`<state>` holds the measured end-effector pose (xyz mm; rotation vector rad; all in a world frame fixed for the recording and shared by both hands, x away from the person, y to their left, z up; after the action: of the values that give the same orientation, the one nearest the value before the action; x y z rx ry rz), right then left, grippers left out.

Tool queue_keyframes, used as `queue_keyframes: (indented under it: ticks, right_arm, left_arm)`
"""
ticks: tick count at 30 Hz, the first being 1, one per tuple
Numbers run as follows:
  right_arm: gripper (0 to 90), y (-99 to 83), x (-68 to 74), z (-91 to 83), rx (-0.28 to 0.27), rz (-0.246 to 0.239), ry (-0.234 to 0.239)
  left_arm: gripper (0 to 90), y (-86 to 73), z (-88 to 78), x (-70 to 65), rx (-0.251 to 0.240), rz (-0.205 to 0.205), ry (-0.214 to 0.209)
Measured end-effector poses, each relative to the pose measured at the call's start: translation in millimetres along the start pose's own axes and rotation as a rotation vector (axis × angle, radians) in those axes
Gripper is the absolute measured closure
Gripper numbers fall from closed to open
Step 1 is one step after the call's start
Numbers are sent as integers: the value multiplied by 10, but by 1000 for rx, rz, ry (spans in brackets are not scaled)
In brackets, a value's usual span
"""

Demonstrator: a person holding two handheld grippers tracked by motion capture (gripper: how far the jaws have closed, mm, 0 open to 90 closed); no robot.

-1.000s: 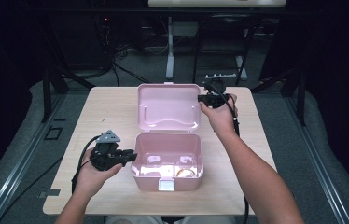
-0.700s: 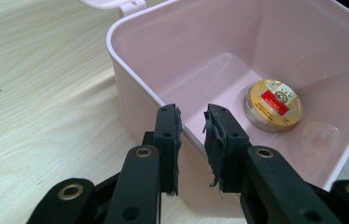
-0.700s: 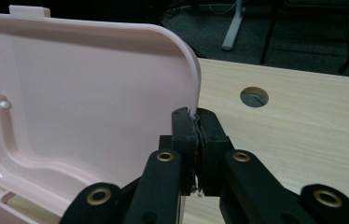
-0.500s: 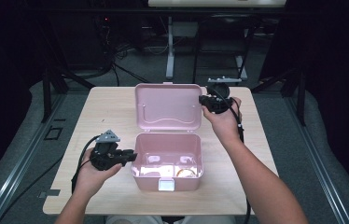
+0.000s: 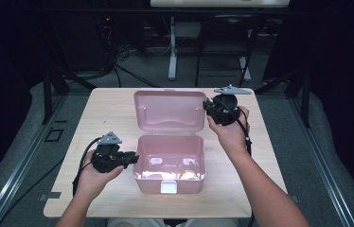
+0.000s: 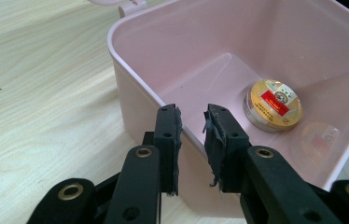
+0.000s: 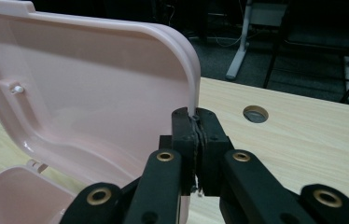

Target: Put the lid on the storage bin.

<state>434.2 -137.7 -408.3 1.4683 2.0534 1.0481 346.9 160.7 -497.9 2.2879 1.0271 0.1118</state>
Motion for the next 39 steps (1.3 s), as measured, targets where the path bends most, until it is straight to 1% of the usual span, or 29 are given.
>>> queue_keyframes:
  ticks: [3, 9, 14, 16, 18, 19, 22, 24, 28, 29, 33, 39]
  right_arm:
    - [875, -43, 19, -50, -17, -1, 8]
    - [875, -142, 69, -151, -52, -38, 1]
    - [874, -206, 105, -213, -63, -58, -5]
    - [871, -222, 112, -227, -66, -57, 1]
    - [869, -230, 113, -238, -66, -59, 7]
    - [867, -235, 113, -245, -64, -53, 14]
    - [864, -253, 111, -260, -63, -48, 25]
    - [864, -269, 115, -266, -69, -49, 25]
    - [862, -288, 120, -277, -74, -48, 26]
    - [862, -291, 123, -281, -75, -47, 28]
    - [862, -307, 132, -290, -78, -54, 24]
    - [856, -332, 135, -304, -82, -45, 37]
  left_arm:
    - [744, -2, -1, 2, 0, -1, 0]
    - [749, 4, -5, 6, -2, -2, -5]
    - [753, 10, -5, 18, -3, -4, -13]
    - [753, 15, -4, 22, -5, -6, -13]
    - [747, 26, -11, 30, -9, -6, -3]
    - [745, 31, -17, 31, -9, -7, -1]
    - [729, 73, -57, 41, -26, -7, 6]
    - [724, 102, -79, 46, -42, -10, 9]
    - [700, 158, -104, 63, -62, -6, 36]
    - [691, 172, -113, 70, -61, -7, 44]
    - [663, 250, -159, 105, -86, -15, 75]
    - [624, 415, -325, 172, -121, -7, 121]
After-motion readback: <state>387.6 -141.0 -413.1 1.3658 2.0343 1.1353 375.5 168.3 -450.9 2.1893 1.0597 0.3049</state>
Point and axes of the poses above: each handheld gripper's, and its own axes: z roughly forward along the jaws, y roughly out of its top, x roughly to its left, the point moved 5 cm from there along z, roughly forward along the jaws, and after that the axes turned 12 degrees about x, right-handed, at the moved point
